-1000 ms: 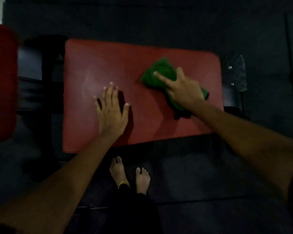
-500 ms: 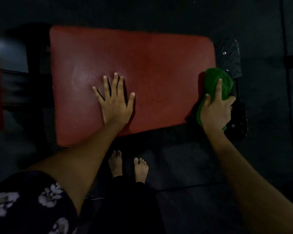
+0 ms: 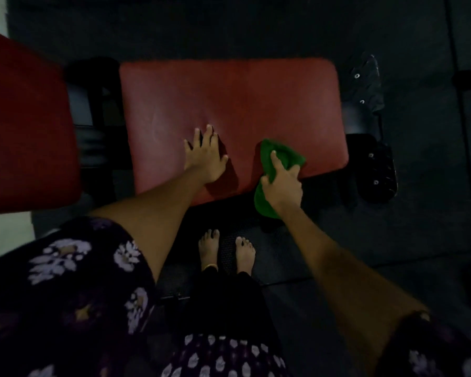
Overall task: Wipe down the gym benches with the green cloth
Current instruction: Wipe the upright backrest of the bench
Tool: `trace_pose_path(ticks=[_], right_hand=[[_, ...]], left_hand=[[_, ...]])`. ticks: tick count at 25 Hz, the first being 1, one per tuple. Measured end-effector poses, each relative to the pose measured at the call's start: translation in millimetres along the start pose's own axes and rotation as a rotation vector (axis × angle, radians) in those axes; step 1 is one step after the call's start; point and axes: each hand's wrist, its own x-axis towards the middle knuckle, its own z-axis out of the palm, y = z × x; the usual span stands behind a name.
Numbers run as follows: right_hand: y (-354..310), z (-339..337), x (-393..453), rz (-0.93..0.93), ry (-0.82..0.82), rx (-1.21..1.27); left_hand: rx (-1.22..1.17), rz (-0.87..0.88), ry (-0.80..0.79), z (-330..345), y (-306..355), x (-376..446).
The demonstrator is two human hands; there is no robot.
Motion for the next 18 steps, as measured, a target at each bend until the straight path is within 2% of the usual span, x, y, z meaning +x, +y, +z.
trace_pose_path(ticks=[2, 3, 7, 9, 18], right_hand=[[-1, -30, -12, -0.032, -0.179, 0.016], [-2, -47, -21, -0.036, -0.205, 0.039], [-15, -124, -70, -0.040, -0.048, 0.197], [-23, -168, -95, -0.027, 0.025, 0.212], [-37, -337, -226, 0.062, 0.259, 0.203]], left_hand=[[-0.083, 0.029, -0.088, -14, -7, -33], [-0.154, 0.026, -0.087, -19, -9, -50], [-0.435, 0.103, 0.000, -64, 16, -106], [-0.483, 0.154, 0.037, -104, 41, -127], [-0.311, 0.437, 0.146, -289, 125, -222]])
